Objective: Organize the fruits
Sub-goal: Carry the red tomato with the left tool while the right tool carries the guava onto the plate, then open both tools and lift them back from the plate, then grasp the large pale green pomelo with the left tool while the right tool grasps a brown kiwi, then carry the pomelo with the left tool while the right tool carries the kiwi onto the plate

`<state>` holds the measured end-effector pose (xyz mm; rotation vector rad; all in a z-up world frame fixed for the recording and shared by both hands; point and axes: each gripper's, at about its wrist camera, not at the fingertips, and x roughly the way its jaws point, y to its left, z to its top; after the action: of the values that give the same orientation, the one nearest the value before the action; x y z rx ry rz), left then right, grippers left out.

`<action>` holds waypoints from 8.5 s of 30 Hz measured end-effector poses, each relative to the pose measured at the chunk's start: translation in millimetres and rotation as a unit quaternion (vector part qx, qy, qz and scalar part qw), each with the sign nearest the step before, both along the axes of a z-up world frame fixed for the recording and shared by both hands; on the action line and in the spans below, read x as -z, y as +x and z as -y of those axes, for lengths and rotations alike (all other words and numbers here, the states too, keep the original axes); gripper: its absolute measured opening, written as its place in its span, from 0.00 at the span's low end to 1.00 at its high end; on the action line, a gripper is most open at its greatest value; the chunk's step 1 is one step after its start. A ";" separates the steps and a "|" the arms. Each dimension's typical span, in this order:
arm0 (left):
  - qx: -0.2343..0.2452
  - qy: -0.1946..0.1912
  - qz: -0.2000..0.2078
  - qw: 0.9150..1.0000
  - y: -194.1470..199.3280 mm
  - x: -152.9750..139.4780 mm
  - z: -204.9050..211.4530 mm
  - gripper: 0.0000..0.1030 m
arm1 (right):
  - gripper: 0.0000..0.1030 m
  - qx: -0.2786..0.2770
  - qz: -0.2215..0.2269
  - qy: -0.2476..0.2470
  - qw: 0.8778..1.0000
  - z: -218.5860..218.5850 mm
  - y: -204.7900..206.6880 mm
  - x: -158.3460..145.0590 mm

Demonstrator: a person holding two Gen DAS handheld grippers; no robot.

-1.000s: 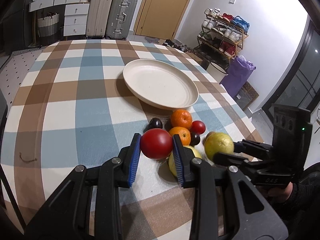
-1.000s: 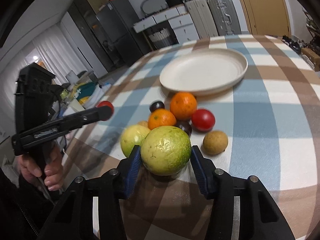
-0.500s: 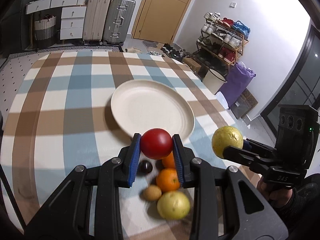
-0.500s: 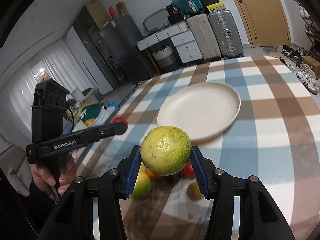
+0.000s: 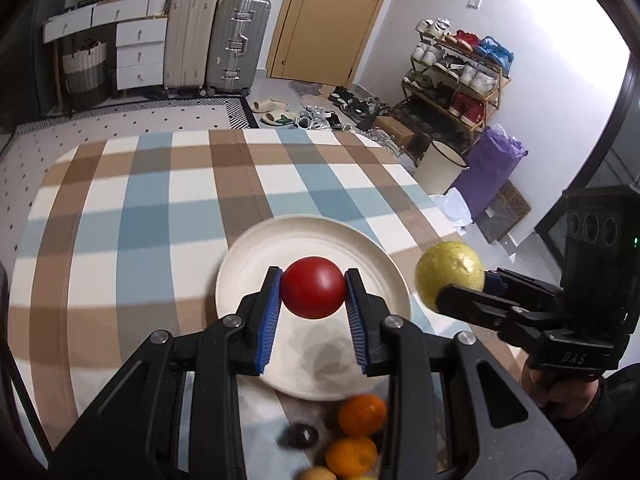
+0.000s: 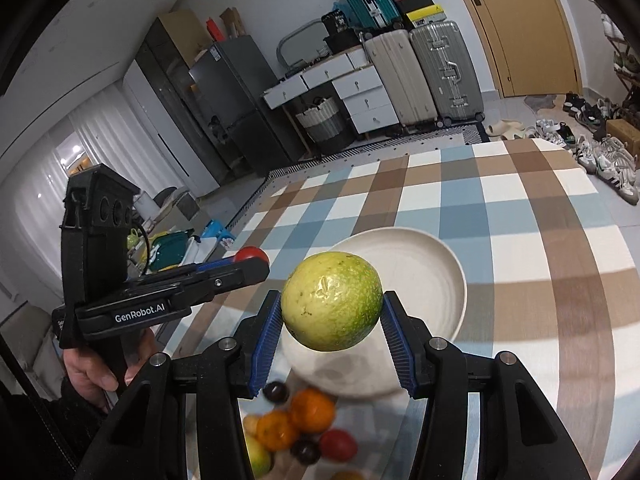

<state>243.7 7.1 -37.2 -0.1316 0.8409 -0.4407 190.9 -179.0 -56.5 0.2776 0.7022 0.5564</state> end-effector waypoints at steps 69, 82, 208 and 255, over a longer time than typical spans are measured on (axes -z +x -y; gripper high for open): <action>-0.042 0.045 0.033 0.998 -1.9 -5.9 10.8 0.59 | 0.68 0.028 0.059 -0.065 0.996 -6.2 27.1 -6.7; -0.082 0.037 0.073 0.993 -65.8 -29.6 -11.1 0.94 | 0.94 0.040 0.105 -0.060 0.992 -7.0 -24.4 -23.6; -0.037 -0.013 0.003 0.999 -240.1 48.7 -35.5 0.44 | 0.28 -0.012 -0.028 -0.155 0.987 -26.9 -109.0 97.9; -0.034 0.010 -0.023 0.999 -30.6 34.3 -16.1 0.44 | 0.28 -0.054 0.004 -0.083 0.995 -40.1 1.1 36.9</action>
<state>213.1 23.2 -71.5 -0.1530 0.8835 -0.3659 192.0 -139.0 -93.4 0.0828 0.7533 0.5977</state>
